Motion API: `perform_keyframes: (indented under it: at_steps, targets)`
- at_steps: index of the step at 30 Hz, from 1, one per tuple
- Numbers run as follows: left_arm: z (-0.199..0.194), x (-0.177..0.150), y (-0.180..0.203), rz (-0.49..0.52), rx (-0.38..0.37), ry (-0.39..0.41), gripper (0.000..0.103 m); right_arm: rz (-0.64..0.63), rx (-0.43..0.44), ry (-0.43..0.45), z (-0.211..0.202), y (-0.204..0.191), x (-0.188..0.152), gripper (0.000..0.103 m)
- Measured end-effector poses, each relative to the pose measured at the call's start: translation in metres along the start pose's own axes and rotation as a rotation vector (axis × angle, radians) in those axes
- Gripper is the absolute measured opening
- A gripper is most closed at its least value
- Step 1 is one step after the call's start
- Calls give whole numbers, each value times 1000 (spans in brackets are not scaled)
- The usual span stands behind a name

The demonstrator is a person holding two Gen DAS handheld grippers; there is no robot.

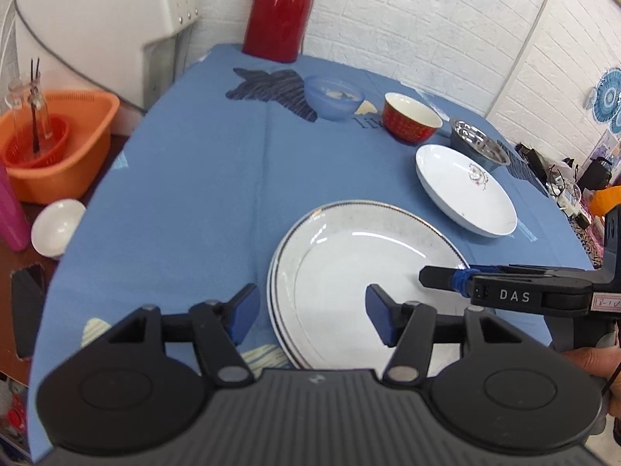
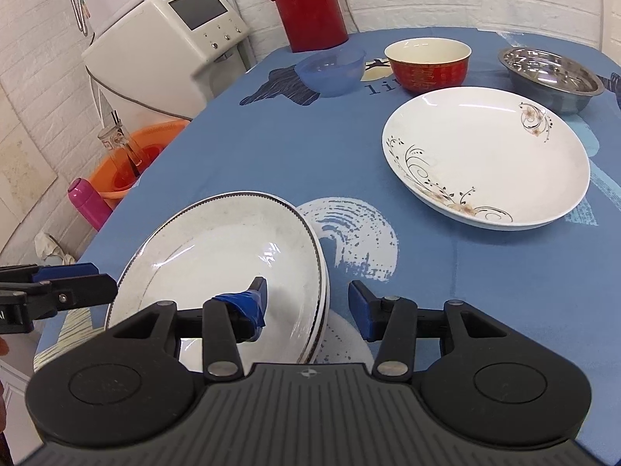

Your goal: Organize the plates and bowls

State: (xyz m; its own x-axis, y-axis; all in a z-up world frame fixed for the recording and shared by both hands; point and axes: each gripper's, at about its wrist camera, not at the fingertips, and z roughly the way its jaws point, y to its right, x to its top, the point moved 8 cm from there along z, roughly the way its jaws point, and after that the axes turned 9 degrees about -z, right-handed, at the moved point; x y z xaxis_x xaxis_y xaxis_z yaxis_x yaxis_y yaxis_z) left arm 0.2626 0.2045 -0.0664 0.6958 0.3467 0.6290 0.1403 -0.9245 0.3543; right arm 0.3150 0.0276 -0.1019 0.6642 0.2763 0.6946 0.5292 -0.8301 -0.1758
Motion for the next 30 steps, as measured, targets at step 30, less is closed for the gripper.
perform_keyframes:
  at_steps: [30]
  targets:
    - [195, 96, 149, 108, -75, -283, 66, 87, -292, -206, 20, 193, 62, 36]
